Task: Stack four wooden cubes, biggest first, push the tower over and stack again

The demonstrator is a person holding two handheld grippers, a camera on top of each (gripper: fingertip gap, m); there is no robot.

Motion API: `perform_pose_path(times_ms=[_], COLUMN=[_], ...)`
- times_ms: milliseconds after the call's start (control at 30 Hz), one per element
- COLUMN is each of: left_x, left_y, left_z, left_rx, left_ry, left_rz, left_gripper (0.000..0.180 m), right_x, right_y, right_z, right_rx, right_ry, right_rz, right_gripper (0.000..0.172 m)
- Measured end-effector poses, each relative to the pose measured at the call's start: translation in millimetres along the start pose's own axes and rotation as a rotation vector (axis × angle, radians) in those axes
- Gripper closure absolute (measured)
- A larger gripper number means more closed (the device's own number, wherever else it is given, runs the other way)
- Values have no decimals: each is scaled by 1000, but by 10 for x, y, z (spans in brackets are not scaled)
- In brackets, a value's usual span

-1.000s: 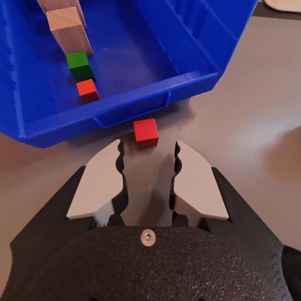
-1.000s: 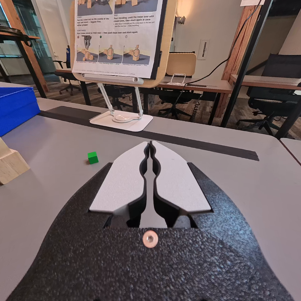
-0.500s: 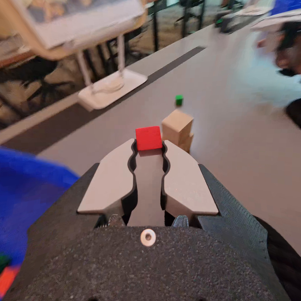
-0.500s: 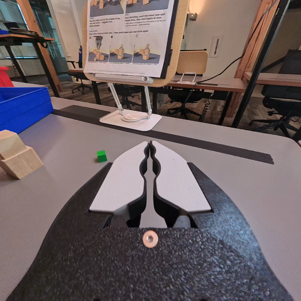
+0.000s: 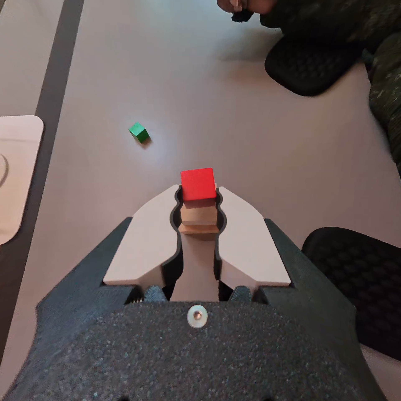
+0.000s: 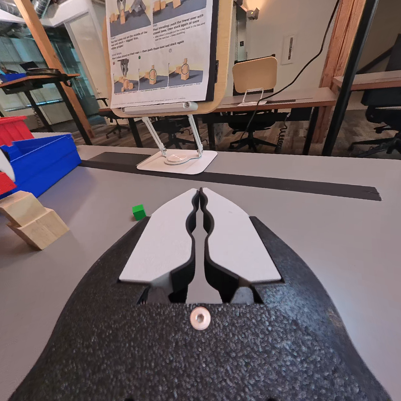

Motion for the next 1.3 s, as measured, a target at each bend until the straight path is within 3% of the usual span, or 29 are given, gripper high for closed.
perform_pose_path(times_ms=[567,867,1300], left_x=[113,73,12], left_y=[38,6,-41], left_z=[102,58,58], left_rx=[34,3,-16], left_ry=[52,41,67], left_rz=[23,13,22], left_gripper=[152,140,153], right_x=[15,26,41], right_y=[39,47,57], right_z=[27,41,55], right_rx=[-8,-11,-13], right_ry=[21,32,44], right_rz=[-34,-40,-46], right_gripper=[171,171,171])
Point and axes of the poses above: each gripper's, where its closed fingertips meet, z out along the fingers, x out of its underside, y = z × x across the jaws, the point moved 10 cm from there along -z, back along the fingers, and after that the axes turned 1 degree about y, right-handed, at the moved point
